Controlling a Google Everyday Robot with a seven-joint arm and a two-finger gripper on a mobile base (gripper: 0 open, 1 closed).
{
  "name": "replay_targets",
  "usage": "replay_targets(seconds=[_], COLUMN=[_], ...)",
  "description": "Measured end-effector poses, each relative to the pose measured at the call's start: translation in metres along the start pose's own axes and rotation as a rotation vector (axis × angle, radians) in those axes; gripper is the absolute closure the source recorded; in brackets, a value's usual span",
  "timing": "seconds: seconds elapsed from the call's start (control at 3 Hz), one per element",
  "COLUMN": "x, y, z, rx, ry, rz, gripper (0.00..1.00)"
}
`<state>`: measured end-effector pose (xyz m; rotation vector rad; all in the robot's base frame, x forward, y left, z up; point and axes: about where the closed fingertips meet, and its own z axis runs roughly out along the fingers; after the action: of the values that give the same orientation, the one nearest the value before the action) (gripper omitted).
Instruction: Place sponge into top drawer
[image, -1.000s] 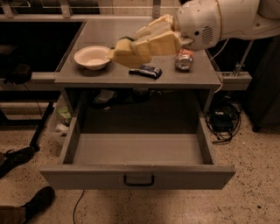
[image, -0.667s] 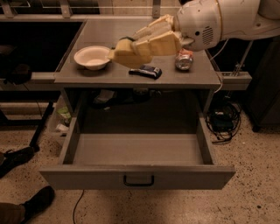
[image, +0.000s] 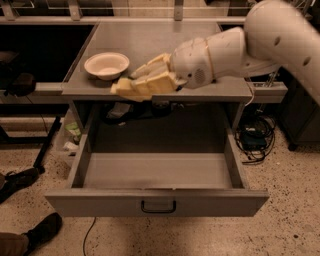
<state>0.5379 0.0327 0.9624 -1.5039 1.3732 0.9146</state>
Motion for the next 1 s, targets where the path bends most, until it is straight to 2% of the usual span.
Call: replay_targets(seconds=[0.33,0.67,1.0], x=[0.057,0.098,0.123], y=[-0.007,-0.008,0.006], z=[0.043,0.076,0.115], rx=[0.007,0.003,-0.024], ry=[0.015,-0.011,-0.049], rz=[0.048,0.088,0.119], gripper=[1.0,1.0,1.0])
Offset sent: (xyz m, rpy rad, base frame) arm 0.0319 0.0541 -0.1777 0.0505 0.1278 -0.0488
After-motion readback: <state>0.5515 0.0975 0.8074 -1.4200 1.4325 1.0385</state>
